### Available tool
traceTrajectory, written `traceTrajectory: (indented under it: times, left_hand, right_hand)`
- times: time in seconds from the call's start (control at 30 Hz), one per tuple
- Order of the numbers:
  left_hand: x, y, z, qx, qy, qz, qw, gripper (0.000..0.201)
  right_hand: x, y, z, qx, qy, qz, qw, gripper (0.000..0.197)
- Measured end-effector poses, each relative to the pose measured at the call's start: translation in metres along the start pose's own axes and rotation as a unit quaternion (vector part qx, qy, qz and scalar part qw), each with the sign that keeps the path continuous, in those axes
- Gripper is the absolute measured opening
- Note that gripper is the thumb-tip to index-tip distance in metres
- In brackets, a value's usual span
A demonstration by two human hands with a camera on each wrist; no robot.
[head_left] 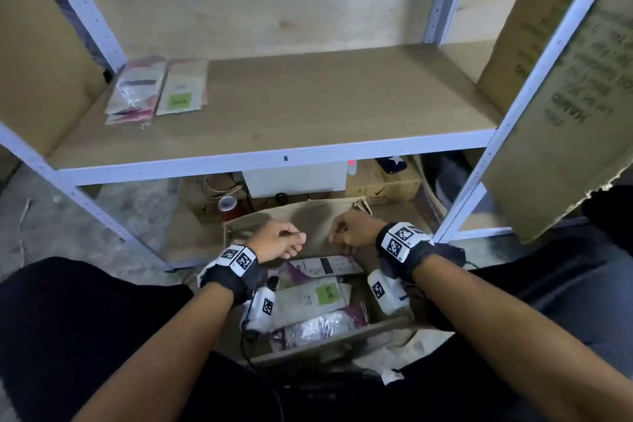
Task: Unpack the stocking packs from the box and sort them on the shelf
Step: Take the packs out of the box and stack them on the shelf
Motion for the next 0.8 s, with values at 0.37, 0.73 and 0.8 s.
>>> traceTrajectory:
  times: [0.37,0.73,0.8]
  left_hand:
    - [0.027,-0.087,-0.065,-0.138,-0.059,-0.040,0.988,0.026]
    - [0.043,-0.118,-0.084,-0.209,-0.052,-0.033,0.976,0.017]
    - [0.045,-0.119,-0.083,-0.208,-0.054,-0.034,0.976,0.016]
  right_hand:
    - [0.063,0.054,-0.100,0.081,-0.106,0.037,0.990,0.023]
    - [0.120,0.099,-0.157,0.093,-0.045,0.243,0.965,0.042]
    - [0.120,0.102,-0.163,0.089,-0.024,0.259,0.962,0.045]
Point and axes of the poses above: each hand's wrist, its own z-axis away from the middle knuckle, its own x-axis out of the palm, y = z × x, the point moved 1 cm from there along -z, towards the middle knuckle, and after that the axes turned 6 degrees about -z, right-handed, at the moved point
